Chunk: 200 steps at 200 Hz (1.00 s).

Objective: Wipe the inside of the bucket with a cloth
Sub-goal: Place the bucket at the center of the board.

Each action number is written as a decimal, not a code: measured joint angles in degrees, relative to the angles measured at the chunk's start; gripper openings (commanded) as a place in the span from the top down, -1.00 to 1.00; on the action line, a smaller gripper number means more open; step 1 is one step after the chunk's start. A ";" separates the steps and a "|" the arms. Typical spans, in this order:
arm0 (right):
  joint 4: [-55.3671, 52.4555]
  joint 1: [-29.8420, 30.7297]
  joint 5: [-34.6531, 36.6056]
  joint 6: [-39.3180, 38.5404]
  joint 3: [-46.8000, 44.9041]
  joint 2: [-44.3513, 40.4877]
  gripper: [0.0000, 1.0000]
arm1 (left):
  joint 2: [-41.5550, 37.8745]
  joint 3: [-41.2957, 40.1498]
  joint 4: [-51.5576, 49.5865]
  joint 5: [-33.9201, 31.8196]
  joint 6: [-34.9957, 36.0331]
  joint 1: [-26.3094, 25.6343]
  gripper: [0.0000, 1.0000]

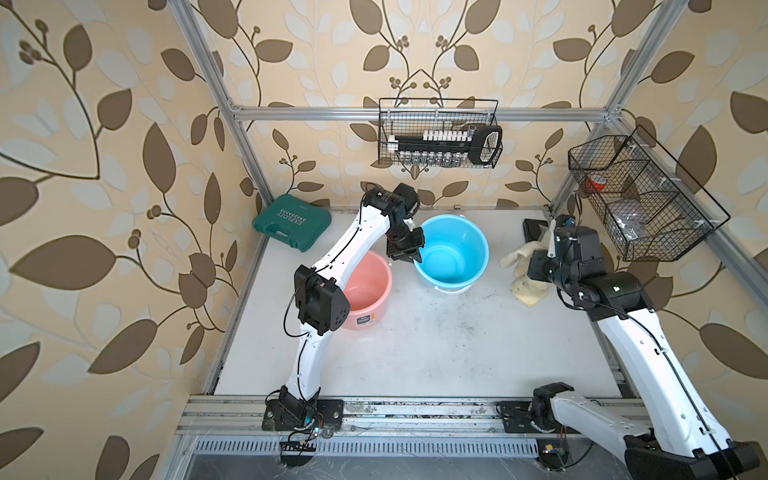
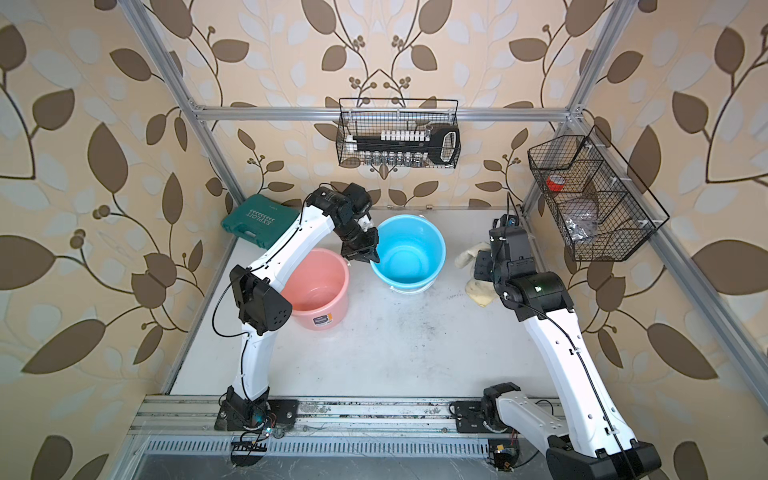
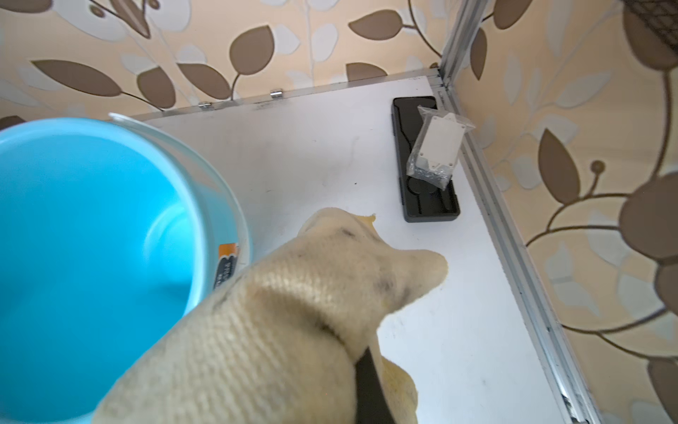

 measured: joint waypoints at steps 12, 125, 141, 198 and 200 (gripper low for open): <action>0.31 -0.63 -2.84 -0.22 0.00 0.76 1.00 | 1.05 0.11 -0.02 0.63 -0.13 0.00 0.97; 1.92 -3.56 -14.40 -1.68 -0.02 4.20 1.00 | 5.11 1.51 0.33 3.30 -0.72 0.00 0.36; 1.97 -3.58 -14.43 -1.70 -0.02 4.20 1.00 | 5.35 2.38 0.07 3.48 -0.76 0.00 0.31; 2.51 -3.58 -16.46 -1.68 -0.07 3.56 1.00 | 6.34 4.13 0.98 4.37 -0.24 0.00 -0.16; 2.60 -3.58 -16.63 -1.68 -0.07 3.48 1.00 | 6.34 4.13 1.09 4.37 -0.33 0.00 -0.18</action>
